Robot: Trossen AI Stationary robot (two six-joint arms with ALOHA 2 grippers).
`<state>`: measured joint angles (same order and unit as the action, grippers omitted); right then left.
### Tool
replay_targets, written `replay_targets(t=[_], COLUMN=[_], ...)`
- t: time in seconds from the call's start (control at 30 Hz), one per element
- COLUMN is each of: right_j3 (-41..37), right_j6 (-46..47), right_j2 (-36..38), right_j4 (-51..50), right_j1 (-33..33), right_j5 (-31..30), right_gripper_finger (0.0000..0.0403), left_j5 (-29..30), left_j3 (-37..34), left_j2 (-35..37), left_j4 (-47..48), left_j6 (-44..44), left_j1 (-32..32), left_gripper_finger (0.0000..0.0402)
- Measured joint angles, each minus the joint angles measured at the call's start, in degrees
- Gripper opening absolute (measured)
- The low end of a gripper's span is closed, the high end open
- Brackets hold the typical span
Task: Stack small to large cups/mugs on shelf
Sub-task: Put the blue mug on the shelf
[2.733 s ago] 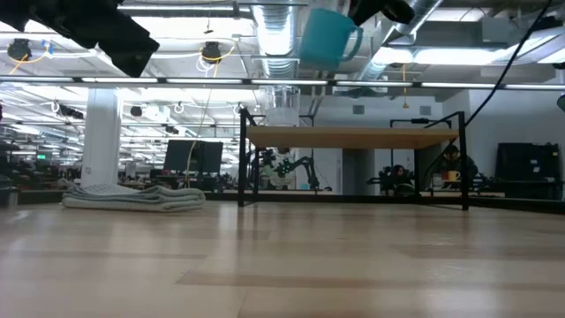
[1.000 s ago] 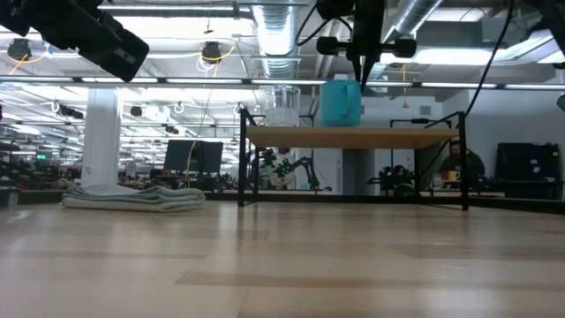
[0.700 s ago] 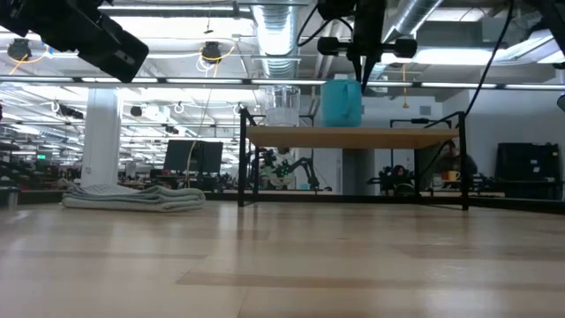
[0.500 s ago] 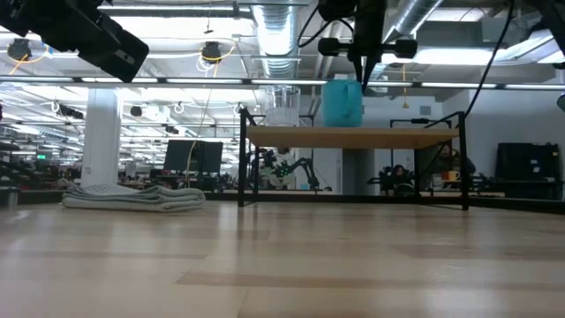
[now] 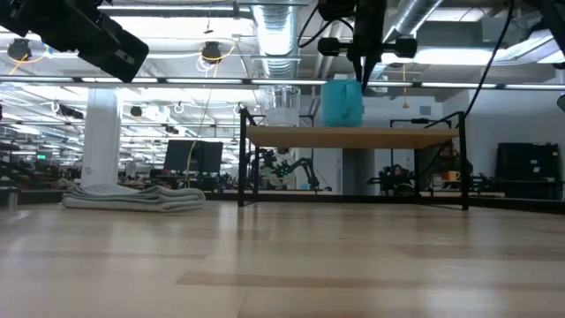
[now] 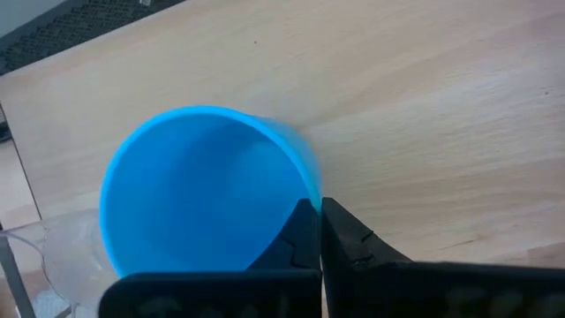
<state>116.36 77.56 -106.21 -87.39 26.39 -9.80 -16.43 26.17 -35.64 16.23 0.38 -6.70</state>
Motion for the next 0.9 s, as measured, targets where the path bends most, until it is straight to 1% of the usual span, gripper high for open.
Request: replay_targets(t=[0.2, 0.37, 0.57, 0.9], right_j3=[0.0, 0.3, 0.2, 0.1], right_j6=[0.1, -0.4, -1.3, -1.6], right_j2=[-0.2, -2.1, -2.7, -2.5], right_j4=[-0.6, -0.5, 3.1, 1.0], right_j1=[0.0, -0.4, 0.1, 0.1], right_j5=[0.4, 0.5, 1.1, 1.8], right_gripper_finger=[0.0005, 0.0005, 0.0005, 0.0005], left_j5=[0.0, -0.5, -1.3, -1.3], left_j3=[0.0, 0.0, 0.0, 0.0], left_j2=[0.0, 0.0, 0.0, 0.0], left_j4=[1.4, 1.6, 1.5, 1.5], left_j6=[0.0, 0.0, -0.1, -0.5], left_j1=[0.0, 0.0, 0.0, 0.0], left_gripper_finger=[0.0085, 0.0085, 0.0085, 0.0085])
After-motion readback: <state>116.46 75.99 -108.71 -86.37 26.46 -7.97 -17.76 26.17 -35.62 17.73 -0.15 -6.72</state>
